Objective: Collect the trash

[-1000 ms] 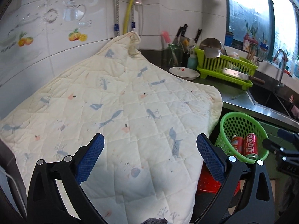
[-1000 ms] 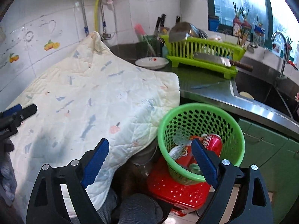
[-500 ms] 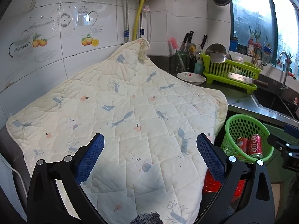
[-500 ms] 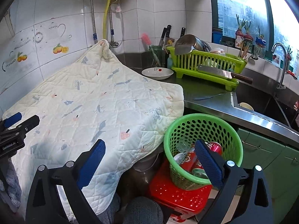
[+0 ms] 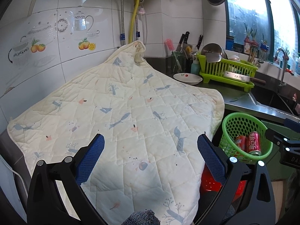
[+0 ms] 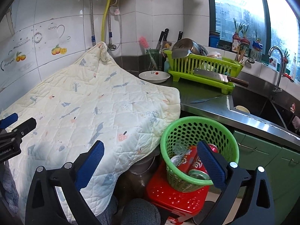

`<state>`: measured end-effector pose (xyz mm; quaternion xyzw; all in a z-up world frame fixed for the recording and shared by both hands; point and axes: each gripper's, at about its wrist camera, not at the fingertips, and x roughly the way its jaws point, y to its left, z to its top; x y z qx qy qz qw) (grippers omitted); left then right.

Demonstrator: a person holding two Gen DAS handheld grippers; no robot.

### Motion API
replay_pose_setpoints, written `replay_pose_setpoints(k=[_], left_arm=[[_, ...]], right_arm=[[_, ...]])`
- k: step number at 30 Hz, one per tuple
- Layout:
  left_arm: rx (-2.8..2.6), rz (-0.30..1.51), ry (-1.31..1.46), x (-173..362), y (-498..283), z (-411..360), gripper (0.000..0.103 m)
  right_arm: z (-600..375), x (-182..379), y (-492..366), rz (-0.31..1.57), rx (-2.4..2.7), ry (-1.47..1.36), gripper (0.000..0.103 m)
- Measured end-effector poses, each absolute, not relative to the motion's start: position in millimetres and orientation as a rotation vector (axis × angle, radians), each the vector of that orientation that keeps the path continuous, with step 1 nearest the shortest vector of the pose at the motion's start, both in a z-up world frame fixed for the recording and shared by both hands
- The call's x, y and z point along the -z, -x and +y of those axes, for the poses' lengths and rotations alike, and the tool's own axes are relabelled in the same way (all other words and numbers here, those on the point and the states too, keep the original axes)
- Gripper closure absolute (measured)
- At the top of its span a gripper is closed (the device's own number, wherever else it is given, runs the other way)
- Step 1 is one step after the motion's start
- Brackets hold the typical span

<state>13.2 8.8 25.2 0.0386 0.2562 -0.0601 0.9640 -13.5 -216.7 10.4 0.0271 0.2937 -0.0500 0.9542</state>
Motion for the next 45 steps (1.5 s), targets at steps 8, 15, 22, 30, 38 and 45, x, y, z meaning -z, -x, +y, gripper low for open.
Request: replay_pose_setpoints(k=[8, 15, 22, 30, 38, 45], left_arm=[[0.138, 0.514, -0.086, -25.4, -9.8, 4.5, 0.005], [0.141, 0.518, -0.091, -23.6, -9.2, 2.1, 0.005], [0.146, 0.521, -0.091, -22.8, -8.7, 0.8, 0.005], [0.149, 0.521, -0.097, -21.9, -7.4, -1.8, 0.005], [0.151, 0.525, -0.101, -20.5, -8.4, -3.5, 0.005], [0.152, 0.531, -0.105, -18.0, -9.8, -4.9, 0.005]], right_arm=[[-218.5, -12.4, 15.3, 0.591, 0.116, -0.049, 0.007], [-218.5, -12.8, 16.3, 0.590, 0.126, -0.042, 0.007], [-219.3, -11.8, 17.3, 0.595, 0.126, -0.043, 0.007], [-219.4, -11.3, 17.4, 0.594, 0.126, -0.043, 0.007], [-220.2, -11.5, 17.2, 0.592, 0.130, -0.042, 0.007], [-221.9, -10.9, 17.9, 0.592, 0.131, -0.040, 0.007]])
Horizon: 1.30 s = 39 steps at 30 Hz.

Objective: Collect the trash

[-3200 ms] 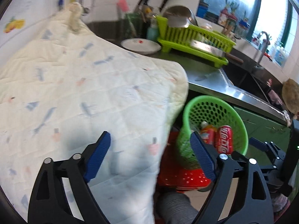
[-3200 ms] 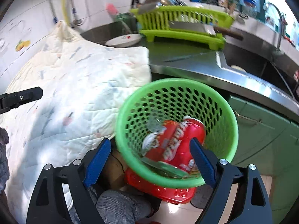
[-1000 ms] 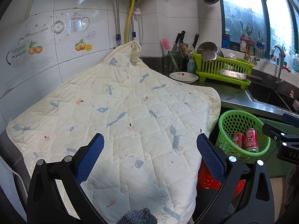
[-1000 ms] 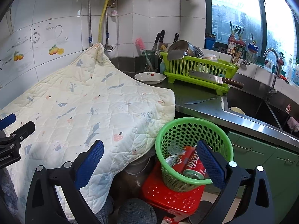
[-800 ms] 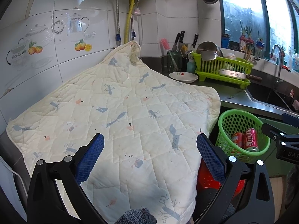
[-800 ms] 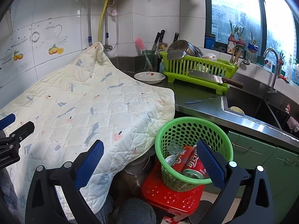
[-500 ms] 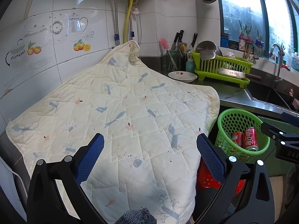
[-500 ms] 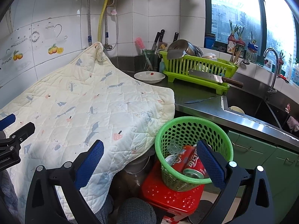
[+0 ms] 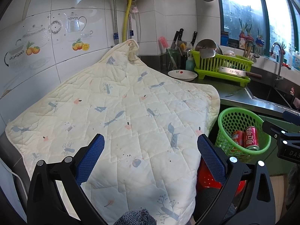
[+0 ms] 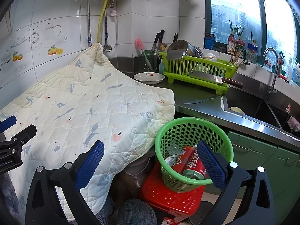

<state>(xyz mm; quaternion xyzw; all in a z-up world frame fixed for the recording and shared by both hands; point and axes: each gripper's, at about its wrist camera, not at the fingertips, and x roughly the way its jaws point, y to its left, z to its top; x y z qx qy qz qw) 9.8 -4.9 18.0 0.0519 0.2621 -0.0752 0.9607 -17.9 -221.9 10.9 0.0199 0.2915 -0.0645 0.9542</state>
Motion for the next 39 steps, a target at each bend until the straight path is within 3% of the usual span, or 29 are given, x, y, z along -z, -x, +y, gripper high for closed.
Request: replay_pose_setpoints(k=[39], left_arm=[[0.144, 0.513, -0.094, -22.2, -11.8, -3.5, 0.005]], right_arm=[[-218.2, -12.8, 17.5, 0.569, 0.143, -0.023, 0.007]])
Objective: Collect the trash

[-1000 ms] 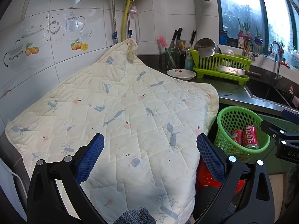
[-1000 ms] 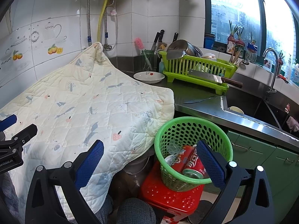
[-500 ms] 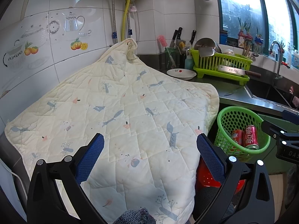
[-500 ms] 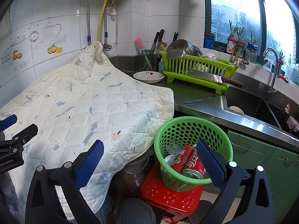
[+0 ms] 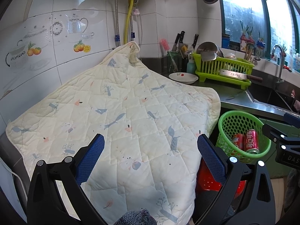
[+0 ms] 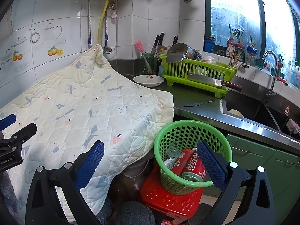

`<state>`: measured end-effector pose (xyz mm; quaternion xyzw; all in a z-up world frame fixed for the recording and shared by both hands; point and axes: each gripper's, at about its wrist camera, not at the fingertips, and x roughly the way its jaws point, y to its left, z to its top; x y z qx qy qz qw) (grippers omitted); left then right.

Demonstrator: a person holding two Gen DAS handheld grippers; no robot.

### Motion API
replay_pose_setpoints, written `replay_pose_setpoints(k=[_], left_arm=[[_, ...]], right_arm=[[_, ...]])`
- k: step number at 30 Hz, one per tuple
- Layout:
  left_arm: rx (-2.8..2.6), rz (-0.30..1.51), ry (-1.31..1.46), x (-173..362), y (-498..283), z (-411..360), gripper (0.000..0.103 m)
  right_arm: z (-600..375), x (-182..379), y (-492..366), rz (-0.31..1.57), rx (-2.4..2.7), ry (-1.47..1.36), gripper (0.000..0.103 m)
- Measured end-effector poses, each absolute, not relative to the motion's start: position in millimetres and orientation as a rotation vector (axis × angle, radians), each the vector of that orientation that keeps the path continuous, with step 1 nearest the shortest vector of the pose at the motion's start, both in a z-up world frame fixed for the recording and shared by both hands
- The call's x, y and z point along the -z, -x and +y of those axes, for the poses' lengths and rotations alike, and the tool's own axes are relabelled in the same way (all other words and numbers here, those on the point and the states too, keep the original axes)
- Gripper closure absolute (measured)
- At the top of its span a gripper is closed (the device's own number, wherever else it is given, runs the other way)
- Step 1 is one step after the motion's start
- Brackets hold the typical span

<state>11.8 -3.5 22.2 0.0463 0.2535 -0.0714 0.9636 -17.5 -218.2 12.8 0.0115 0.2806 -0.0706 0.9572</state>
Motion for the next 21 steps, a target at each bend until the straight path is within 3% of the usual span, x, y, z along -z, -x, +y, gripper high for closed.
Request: replay_pose_setpoints(k=[21], left_arm=[[0.123, 0.507, -0.097, -21.8, -12.3, -2.9, 0.005]], right_arm=[[-219.1, -12.8, 20.6, 0.554, 0.158, -0.024, 0.007]])
